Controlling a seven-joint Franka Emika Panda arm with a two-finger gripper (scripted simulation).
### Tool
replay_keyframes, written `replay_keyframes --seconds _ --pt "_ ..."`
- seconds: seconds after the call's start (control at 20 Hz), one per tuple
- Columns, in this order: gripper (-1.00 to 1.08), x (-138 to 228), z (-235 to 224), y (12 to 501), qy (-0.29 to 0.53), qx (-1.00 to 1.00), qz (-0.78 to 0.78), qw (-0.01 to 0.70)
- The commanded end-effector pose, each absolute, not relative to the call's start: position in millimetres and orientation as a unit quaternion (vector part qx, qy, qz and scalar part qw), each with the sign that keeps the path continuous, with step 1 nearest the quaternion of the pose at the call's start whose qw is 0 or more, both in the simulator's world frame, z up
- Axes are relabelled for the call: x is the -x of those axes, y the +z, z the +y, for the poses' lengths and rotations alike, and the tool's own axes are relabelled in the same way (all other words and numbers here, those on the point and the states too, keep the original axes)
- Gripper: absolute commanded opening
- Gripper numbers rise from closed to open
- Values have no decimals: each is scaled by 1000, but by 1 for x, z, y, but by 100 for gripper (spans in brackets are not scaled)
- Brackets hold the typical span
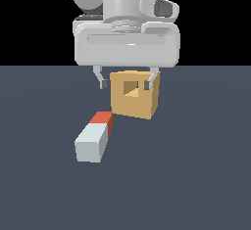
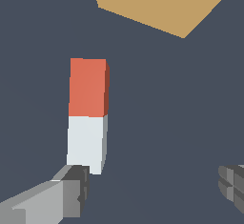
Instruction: Insert the peg into the horizontal hole in a box.
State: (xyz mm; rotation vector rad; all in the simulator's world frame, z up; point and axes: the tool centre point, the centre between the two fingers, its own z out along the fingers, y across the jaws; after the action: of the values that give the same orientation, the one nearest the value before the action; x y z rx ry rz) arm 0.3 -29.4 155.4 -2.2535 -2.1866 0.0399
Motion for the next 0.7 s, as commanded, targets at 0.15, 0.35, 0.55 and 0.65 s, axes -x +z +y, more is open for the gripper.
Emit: replay_keyframes --seconds 0.15,0.35,0.55,0.65 --pt "100 1 -30 154 13 718 -696 1" --pt "100 7 -32 148 12 719 -695 1" --pt "100 18 -35 137 10 721 -692 0" --pt "100 26 -38 130 9 723 -691 0"
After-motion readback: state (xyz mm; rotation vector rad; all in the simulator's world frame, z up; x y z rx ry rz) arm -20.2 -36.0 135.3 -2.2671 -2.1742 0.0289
